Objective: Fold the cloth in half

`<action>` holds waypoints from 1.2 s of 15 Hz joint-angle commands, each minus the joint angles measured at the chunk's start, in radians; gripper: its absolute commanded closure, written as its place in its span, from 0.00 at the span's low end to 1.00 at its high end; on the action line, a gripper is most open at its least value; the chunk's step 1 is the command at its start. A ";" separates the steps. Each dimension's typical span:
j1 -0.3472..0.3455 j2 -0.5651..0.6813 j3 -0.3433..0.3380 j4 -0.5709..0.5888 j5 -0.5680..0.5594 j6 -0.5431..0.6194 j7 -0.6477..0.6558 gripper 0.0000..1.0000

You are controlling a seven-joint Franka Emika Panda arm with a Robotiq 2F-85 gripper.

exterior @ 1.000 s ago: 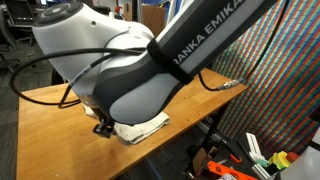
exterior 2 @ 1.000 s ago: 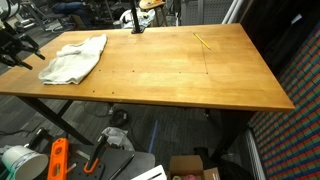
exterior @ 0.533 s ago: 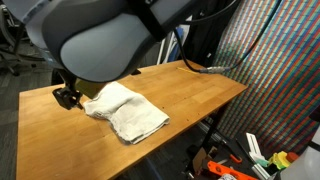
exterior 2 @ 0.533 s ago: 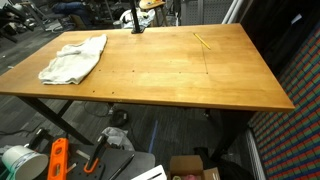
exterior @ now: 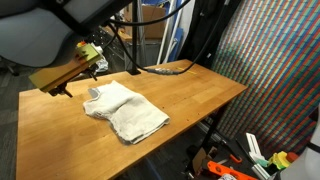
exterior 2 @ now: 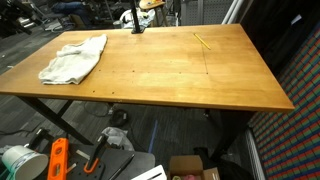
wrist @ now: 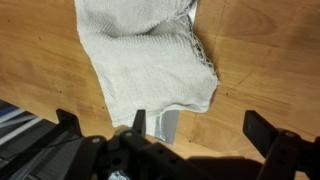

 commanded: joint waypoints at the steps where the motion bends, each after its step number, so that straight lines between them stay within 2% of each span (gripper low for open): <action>1: 0.073 0.187 -0.068 0.241 -0.034 -0.166 0.085 0.00; 3: 0.092 0.267 -0.090 0.334 -0.016 -0.217 0.091 0.00; 6: 0.100 0.372 -0.105 0.467 0.027 -0.204 0.079 0.00; 11: 0.090 0.509 -0.133 0.674 0.176 -0.207 0.049 0.00; 15: 0.078 0.574 -0.176 0.769 0.276 -0.233 0.048 0.00; 18: 0.080 0.618 -0.204 0.825 0.299 -0.258 0.053 0.00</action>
